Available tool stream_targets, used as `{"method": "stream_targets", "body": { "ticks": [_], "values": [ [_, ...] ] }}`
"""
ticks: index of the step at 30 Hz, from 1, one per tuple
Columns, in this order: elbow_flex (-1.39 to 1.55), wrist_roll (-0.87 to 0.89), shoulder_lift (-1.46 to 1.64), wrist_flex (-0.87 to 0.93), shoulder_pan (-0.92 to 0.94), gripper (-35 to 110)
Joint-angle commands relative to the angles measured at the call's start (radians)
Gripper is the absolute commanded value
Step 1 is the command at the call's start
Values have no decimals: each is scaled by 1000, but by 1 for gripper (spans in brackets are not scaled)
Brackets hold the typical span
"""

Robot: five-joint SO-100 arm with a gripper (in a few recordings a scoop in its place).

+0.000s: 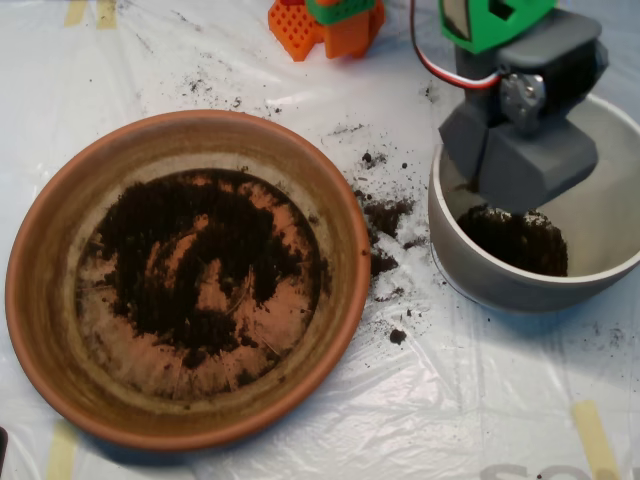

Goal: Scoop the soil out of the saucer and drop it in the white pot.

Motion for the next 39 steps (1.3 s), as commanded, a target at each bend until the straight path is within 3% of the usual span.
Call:
{"method": "stream_targets", "body": {
  "ticks": [1,14,26,33,39],
  "values": [
    [-89,-25,23,3,-67,0],
    [-15,-21,46,3,-61,37],
    [144,-34,163,-55,-74,33],
    [-41,-2,133,-8,-28,32],
    [-551,18,-61,195,72,32]
  ]
}}
